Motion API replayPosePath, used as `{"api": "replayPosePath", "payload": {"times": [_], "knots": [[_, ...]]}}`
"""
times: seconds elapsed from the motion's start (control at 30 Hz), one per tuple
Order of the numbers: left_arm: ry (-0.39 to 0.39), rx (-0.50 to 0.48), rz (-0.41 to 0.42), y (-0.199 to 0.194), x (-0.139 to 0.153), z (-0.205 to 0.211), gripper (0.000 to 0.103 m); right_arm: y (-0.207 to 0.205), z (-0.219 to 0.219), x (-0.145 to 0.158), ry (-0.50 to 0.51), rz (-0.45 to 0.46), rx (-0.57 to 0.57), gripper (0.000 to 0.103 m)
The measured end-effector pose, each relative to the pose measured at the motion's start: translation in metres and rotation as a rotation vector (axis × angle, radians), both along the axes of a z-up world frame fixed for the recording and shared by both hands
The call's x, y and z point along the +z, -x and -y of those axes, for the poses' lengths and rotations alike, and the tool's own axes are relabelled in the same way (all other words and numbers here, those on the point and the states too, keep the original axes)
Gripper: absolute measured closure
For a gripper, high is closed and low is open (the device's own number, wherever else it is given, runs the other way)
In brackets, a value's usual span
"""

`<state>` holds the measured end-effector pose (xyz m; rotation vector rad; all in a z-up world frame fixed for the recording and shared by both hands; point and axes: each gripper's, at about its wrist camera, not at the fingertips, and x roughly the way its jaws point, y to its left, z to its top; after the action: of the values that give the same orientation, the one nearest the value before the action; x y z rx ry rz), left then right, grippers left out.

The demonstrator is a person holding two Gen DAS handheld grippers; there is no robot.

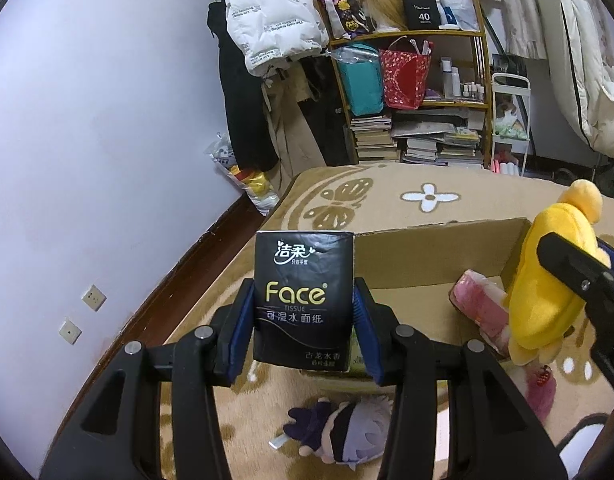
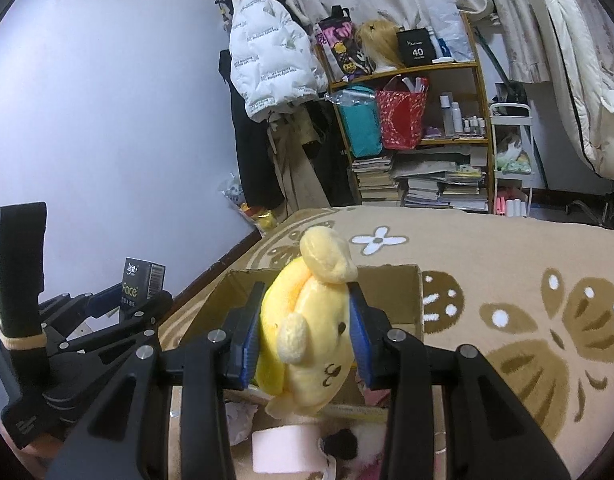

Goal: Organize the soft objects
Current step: 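Carry the black pack and yellow plush up over the open box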

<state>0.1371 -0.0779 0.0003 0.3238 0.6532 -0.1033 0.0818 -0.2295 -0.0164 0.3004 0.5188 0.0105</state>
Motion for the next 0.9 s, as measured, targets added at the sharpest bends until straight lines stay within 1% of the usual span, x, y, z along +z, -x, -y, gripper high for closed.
{"api": "replayPosePath", "payload": {"times": [0.1,0.5,0.8,0.9], "knots": [[-0.006,0.004,-0.004,-0.007,-0.003,0.002,0.058,-0.011,-0.002,-0.004,0.014,-0.013,0.011,0.062],[0.026,-0.002,-0.042,-0.026,-0.021,0.004,0.058,-0.036,0.000,-0.010,0.045,-0.022,0.029,0.062],[0.050,0.003,-0.085,-0.038,-0.035,0.004,0.058,-0.048,0.006,-0.022,0.035,-0.059,0.020,0.061],[0.069,0.006,-0.105,-0.042,-0.040,0.004,0.058,-0.050,0.008,-0.026,0.028,-0.070,0.016,0.061]]}}
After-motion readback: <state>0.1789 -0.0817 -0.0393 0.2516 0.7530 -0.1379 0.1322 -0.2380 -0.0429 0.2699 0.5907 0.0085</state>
